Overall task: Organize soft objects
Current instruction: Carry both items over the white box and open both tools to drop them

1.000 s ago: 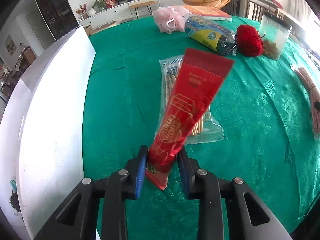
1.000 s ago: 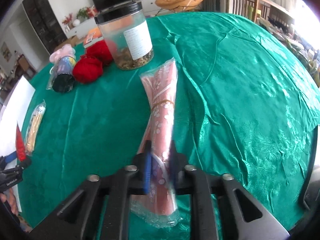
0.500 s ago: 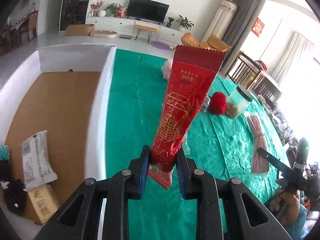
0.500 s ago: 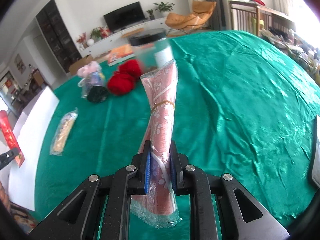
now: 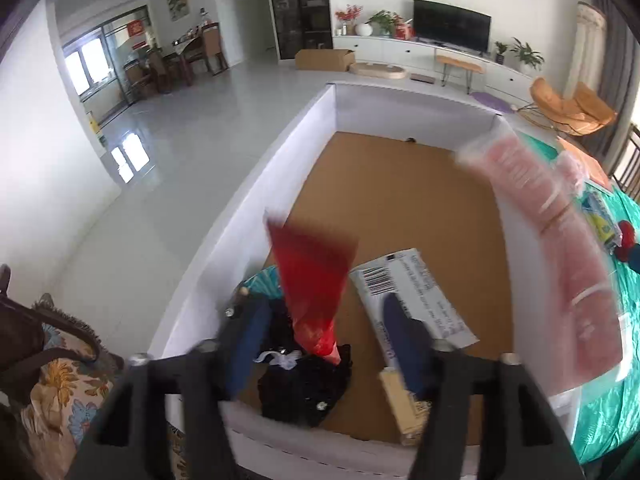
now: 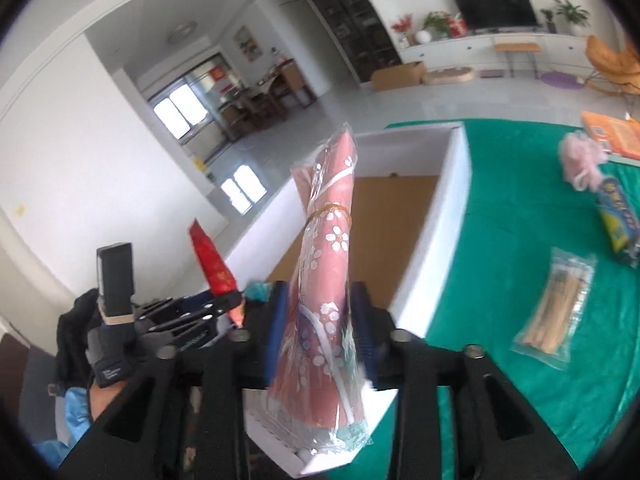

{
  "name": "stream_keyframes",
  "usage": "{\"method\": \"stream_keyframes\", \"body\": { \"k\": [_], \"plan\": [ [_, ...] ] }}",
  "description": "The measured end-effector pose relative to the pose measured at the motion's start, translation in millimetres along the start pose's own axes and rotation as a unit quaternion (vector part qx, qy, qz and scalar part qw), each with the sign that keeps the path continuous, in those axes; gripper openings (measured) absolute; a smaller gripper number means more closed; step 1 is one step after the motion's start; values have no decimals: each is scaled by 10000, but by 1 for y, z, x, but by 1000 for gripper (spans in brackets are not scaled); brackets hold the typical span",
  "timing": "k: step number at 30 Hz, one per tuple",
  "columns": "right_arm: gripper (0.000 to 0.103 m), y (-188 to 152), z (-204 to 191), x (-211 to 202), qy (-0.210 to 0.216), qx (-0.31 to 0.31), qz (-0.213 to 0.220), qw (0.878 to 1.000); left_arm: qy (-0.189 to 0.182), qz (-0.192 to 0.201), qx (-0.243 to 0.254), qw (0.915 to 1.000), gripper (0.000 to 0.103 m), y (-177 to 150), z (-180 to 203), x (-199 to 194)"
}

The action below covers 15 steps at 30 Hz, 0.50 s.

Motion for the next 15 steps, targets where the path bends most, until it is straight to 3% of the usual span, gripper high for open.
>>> {"method": "stream_keyframes", "body": {
  "k": [1, 4, 7, 9, 12, 15],
  "plan": [
    [76, -3, 3, 0, -15, 20, 50, 10000, 47, 95, -113, 9999, 102, -1, -6, 0],
    [76, -16, 35, -14, -595, -106, 232, 9979, 61, 456, -313, 9985, 103, 2, -7, -9],
    [76, -37, 96, -38, -1446, -69, 344, 9889, -333, 510, -295, 9977, 103, 9, 18, -14],
    [76, -59, 149, -61, -2128, 21, 359, 9764, -668, 619, -192, 9957, 103, 11, 41, -24],
    [76, -100, 231, -107, -3165, 260, 371, 9475, -1162, 788, 164, 9900, 103, 14, 98, -46],
    [76, -138, 289, -156, -3826, 632, 402, 9209, -1652, 846, 706, 9801, 103, 9, 168, -67]
  ]
}}
Point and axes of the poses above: each gripper's, at about its wrist camera, not at the fingertips, and x roughly the way its jaws point, z to its right, y to its top, the point moved 8 cm from there along x, roughly the way its jaws point, and after that the axes turned 1 degree about x, right-handed, at the moved point
